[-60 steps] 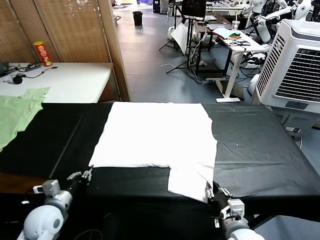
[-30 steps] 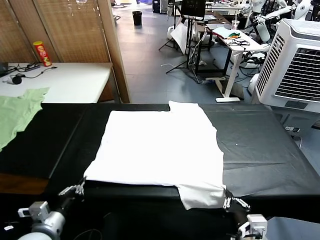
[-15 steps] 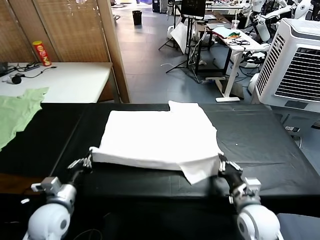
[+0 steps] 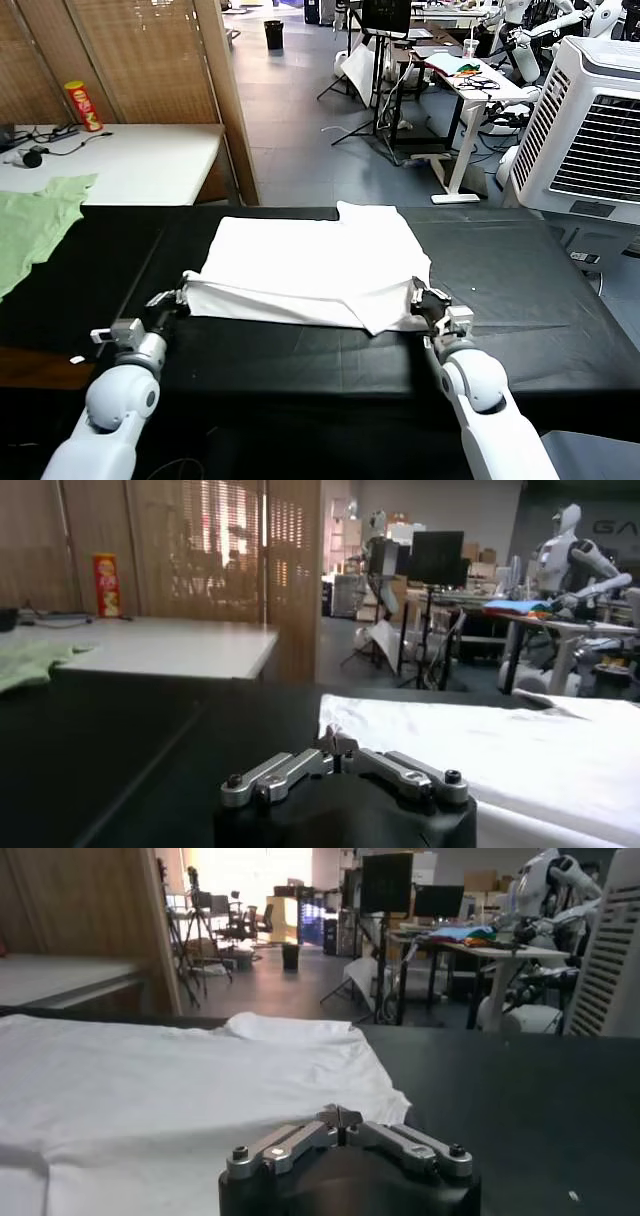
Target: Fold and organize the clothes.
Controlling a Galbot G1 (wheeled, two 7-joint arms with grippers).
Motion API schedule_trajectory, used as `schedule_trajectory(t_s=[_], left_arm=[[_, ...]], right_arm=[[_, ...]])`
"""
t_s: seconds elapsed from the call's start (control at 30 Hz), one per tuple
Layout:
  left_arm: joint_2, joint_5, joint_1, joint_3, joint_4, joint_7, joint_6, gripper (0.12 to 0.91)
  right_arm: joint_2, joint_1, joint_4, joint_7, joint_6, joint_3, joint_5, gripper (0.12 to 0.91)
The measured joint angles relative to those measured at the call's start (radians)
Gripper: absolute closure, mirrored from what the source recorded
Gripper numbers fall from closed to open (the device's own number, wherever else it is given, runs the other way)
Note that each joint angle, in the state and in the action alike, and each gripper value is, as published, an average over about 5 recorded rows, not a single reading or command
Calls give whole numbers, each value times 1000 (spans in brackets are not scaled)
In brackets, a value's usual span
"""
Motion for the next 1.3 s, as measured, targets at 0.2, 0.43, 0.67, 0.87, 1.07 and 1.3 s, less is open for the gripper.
schedule_trajectory(t_s=[0.2,0.43,0.67,0.87,1.07,1.3], left_arm=[[-5,5,-26,13,33,9,19,863],[-6,1,-29,18,24,13,21,510],[8,-2,24,10,-19,16,29,246],[12,-22,86,7,-33,25,40,232],[14,-81,94,4,-25,32,68,305],[18,-82,90,5,-6,33,75,689]], right_arm=[[-9,-5,9,-23,-52,9,50,606],[-47,-99,136,-34,-109,51,69,288],[-69,-229,242,-44,-104,88,55,230],[-68,-278,264,-46,-102,93,45,409],[-63,-296,271,-43,-104,91,25,732],[-66,-315,291,-21,-121,93,20,903]])
